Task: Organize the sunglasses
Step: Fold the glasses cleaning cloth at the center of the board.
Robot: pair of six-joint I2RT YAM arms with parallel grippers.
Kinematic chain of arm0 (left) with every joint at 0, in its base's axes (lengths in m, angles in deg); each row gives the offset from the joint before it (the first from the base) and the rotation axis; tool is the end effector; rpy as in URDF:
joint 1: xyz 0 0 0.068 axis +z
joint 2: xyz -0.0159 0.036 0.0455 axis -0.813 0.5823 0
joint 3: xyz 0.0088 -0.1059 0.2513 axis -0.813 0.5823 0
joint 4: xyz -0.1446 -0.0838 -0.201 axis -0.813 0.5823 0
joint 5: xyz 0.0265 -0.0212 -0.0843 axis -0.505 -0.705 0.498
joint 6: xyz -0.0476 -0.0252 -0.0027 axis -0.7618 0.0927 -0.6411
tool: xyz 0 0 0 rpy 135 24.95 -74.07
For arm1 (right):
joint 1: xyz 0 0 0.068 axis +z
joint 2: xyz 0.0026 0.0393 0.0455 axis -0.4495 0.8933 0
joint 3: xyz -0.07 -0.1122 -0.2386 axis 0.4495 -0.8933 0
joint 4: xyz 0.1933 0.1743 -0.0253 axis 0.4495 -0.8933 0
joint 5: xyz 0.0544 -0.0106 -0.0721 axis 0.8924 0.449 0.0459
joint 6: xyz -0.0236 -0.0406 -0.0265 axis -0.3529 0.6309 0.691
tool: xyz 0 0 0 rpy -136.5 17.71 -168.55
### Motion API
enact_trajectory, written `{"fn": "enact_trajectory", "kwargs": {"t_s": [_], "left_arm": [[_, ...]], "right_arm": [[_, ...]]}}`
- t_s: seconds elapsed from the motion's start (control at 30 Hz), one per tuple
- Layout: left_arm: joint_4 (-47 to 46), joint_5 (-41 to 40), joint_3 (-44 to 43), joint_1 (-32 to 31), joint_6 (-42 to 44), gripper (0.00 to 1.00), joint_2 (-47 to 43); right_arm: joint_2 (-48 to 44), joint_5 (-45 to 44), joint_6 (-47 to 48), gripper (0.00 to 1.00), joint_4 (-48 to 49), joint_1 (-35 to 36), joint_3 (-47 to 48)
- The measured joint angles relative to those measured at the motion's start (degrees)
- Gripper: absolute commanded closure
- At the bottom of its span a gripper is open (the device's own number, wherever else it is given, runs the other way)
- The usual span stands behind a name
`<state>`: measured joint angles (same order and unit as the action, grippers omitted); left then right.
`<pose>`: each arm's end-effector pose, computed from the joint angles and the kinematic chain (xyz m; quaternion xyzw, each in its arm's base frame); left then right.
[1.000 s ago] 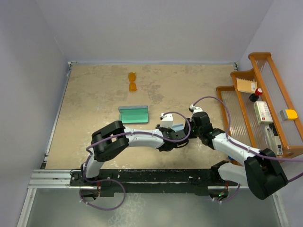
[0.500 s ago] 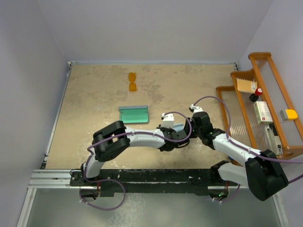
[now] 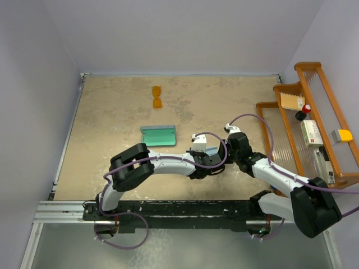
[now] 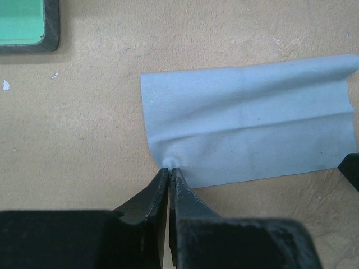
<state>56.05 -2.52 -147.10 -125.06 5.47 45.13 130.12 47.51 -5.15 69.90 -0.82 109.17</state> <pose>0.1550 -0.3660 0.1454 -0.0346 0.9162 0.0114 0.3990 0.1989 0.0976 0.1721 -0.0008 0.9004 0.2007 0.3861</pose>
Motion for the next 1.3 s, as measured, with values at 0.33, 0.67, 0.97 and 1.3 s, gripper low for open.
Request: {"fn": "enact_trajectory", "kwargs": {"t_s": [0.33,0.67,0.97,1.3], "left_arm": [[-0.1,-0.2,0.0,0.0,0.1,1.0,0.0],[0.5,-1.5,0.0,-0.3,0.7,1.0,0.0],[-0.2,-2.4,0.3,-0.3,2.6,1.0,-0.1],[-1.3,-2.8,0.3,-0.3,4.3,1.0,-2.2]], "right_arm": [[0.0,-0.1,0.0,0.81,0.0,0.0,0.0],[0.0,-0.4,0.0,0.81,-0.2,0.0,0.0],[0.6,-0.7,0.1,0.82,-1.9,0.0,0.8],[1.5,-1.8,0.2,0.8,-3.0,0.5,1.6]]}}
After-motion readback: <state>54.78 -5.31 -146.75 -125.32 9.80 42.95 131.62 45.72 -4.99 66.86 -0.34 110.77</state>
